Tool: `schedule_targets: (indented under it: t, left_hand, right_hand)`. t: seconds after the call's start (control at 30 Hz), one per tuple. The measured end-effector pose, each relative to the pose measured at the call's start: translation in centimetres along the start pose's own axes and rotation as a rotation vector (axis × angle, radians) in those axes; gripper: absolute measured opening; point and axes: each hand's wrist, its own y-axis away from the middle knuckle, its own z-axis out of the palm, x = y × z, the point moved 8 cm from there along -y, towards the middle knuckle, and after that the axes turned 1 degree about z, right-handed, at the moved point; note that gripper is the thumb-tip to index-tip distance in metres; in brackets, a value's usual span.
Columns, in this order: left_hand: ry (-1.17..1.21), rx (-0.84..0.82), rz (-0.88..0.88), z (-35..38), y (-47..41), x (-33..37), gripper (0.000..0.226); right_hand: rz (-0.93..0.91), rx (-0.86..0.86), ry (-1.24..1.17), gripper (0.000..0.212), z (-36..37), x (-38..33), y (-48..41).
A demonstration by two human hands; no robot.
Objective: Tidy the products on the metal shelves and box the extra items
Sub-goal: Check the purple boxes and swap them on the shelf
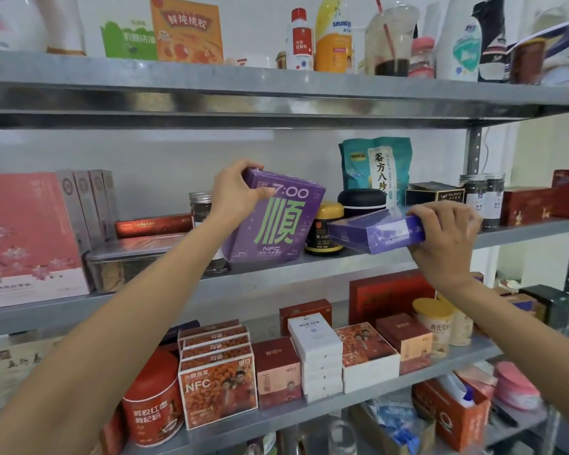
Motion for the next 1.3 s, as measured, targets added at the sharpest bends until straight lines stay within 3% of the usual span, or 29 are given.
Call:
schedule_targets:
  t: [0.13, 0.27, 0.67, 0.93, 1.1, 1.2, 1.3]
  left_hand:
    - [-0.231, -0.153, 0.082, 0.7, -2.0, 1.5, 0.044]
    - [-0.487, -0.205, 0.13, 0.7, -3.2, 1.8, 0.047]
    - [-0.395, -0.184, 0.021, 0.2, -3.9, -0.7, 0.042]
    - [-0.258, -0.16, -0.038, 0.6, -4.9, -0.7, 0.067]
    - [-0.159, -0.125, 0.029, 0.8, -4.8, -1.1, 0.056]
    - [-0.32, -0.209, 0.104, 0.7, -4.6, -2.1, 0.052]
    - [-0.684, -0.426, 0.151, 0.9, -4.3, -3.9, 0.081]
  right_hand:
    - [-0.103, -0.023, -0.05, 0.044, -0.2, -2.3, 0.0]
    - [-0.194, -0.052, -0.072, 0.041, -0.2, -5.2, 0.0]
    - [-0.138, -0.193, -0.18, 0.064, 1.3, -10.5, 0.8]
    - [-0.109, -0.211, -0.206, 0.068, 2.1, -11.7, 0.9]
    - [-0.103, -0.225, -0.209, 0.067, 2.1, -11.6, 0.8]
    - [-0.087, -0.222, -0.222, 0.066, 2.0, -11.7, 0.5]
    - [-0.075, -0.225, -0.23, 0.068, 2.0, -11.9, 0.4]
